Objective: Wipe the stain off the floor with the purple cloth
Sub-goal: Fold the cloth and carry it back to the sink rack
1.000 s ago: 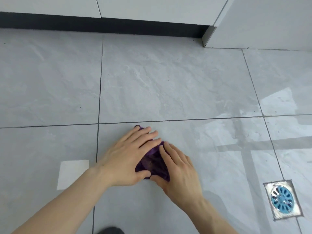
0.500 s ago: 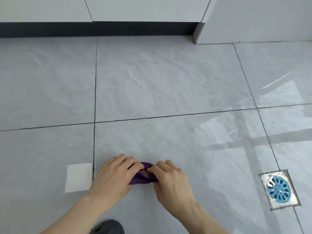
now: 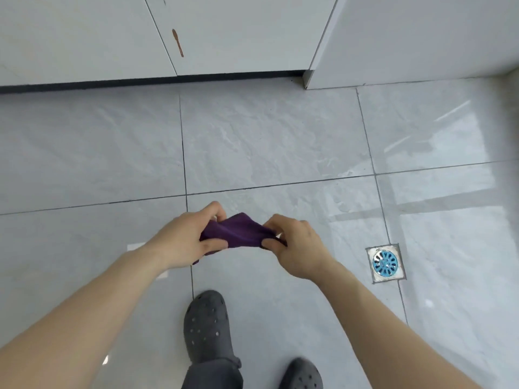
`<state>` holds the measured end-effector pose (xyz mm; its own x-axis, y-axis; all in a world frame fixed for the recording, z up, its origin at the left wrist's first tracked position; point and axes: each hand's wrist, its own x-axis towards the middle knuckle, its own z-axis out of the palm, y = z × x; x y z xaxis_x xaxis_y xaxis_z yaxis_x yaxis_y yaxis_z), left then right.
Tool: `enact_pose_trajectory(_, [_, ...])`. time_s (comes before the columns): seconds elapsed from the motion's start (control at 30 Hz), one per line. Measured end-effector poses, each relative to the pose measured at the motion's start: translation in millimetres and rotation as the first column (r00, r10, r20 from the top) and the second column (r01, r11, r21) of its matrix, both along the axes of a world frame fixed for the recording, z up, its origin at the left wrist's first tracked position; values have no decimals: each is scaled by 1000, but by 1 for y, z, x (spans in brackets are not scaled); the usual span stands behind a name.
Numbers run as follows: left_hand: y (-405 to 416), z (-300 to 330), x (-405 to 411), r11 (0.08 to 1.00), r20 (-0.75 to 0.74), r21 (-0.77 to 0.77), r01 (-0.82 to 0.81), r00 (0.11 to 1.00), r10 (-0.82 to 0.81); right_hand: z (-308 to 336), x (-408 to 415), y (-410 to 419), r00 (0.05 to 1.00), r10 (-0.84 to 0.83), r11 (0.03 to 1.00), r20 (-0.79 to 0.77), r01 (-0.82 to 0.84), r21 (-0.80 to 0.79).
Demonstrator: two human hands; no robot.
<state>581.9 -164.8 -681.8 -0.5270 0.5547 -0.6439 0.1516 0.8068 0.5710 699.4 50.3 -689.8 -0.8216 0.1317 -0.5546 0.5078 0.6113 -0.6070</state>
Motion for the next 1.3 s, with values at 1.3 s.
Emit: enact_pose_trajectory(1.3, [23,839,-70,893,-535,403,-199,740,406,852,-109,19,817,144,915,-559,105,389])
